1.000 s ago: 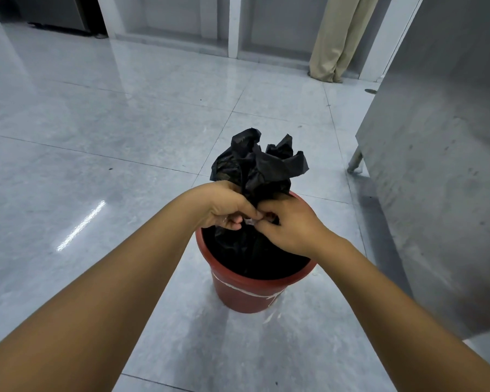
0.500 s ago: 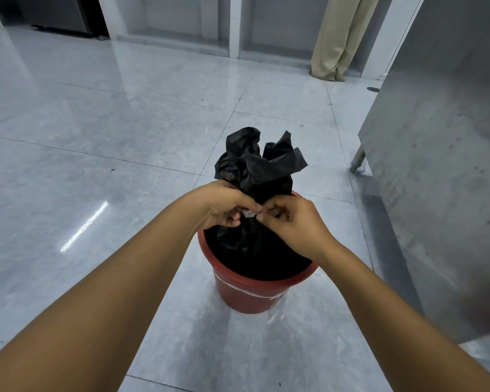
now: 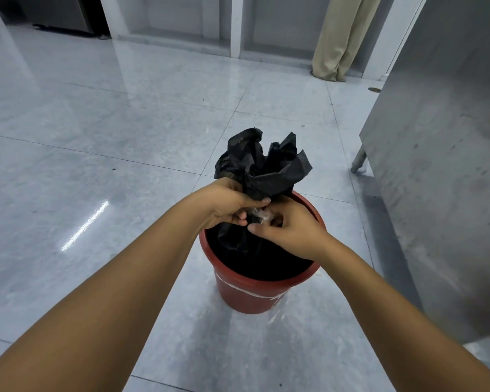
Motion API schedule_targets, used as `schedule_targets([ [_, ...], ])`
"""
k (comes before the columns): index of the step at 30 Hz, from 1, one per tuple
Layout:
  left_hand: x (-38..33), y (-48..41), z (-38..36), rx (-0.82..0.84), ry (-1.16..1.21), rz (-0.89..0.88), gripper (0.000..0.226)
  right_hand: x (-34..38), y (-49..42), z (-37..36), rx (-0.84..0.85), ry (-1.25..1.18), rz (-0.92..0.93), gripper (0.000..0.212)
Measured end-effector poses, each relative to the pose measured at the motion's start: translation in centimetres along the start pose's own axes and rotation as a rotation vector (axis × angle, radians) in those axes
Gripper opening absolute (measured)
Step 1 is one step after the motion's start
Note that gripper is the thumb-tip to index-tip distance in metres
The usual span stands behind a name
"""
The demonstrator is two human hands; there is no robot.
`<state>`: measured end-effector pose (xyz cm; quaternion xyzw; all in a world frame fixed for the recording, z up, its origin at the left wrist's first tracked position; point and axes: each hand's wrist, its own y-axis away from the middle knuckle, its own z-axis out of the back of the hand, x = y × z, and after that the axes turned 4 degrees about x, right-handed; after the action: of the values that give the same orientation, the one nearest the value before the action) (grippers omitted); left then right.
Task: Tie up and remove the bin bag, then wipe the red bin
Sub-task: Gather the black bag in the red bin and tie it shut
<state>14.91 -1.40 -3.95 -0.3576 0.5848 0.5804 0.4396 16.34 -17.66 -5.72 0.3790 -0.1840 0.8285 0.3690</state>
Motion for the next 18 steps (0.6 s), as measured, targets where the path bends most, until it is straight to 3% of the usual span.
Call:
schedule_targets([
  [5,0.4,-0.4,0.1,-0.087,0.059,-0.001,0.021,-0.3,0.4,-0.7,-0.27,-0.059,0.017,0.022],
  [9,0.9,-0.4,0.5,-0.07,-0.004,0.005,0.027,-0.3,0.9,-0.4,-0.318,-0.203,-0.027,0.019],
  [14,1.2,0.0,1.2,-0.097,-0.219,0.041,0.048,-0.6,1.4,1.0,-0.287,-0.23,-0.106,0.054],
  [18,1.1,0.3,1.8,0.0,-0.201,0.003,0.049,-1.4,2.2,1.7,-0.282,-0.265,-0.19,0.038],
])
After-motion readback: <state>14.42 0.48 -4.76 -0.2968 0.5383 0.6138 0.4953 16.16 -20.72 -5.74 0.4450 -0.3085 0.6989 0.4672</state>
